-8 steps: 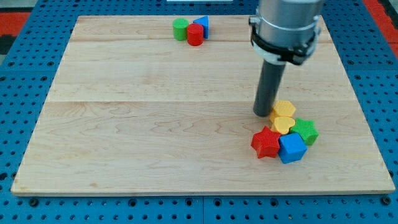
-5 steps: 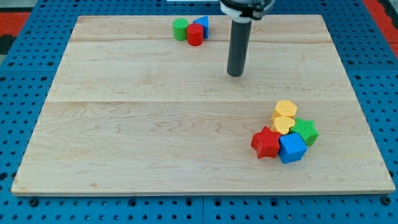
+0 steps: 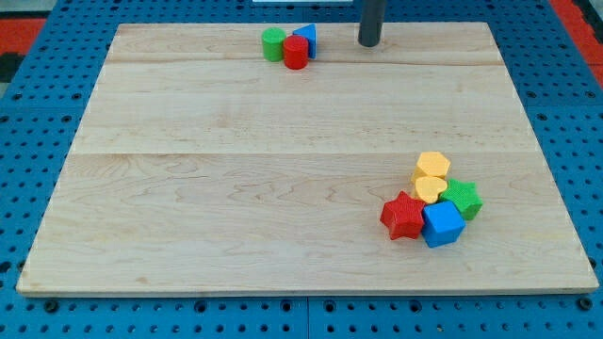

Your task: Slide the red circle to the top left of the yellow hexagon

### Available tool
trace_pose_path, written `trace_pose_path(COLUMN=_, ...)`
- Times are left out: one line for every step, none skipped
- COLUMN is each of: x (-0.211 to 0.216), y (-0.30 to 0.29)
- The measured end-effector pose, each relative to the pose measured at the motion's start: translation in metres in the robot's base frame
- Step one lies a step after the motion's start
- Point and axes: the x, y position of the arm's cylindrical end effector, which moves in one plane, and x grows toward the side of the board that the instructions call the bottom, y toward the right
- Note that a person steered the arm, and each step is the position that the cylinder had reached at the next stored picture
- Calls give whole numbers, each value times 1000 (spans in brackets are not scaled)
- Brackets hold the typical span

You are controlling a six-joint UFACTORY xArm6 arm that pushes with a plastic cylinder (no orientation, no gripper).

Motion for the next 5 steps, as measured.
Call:
trace_pose_path(x=-5, y=-25)
trace_pose_path(x=-6, y=-55)
trace_pose_path(x=0, y=-86)
trace_pose_path(x=13, y=-105)
trace_pose_path(x=6, y=-115)
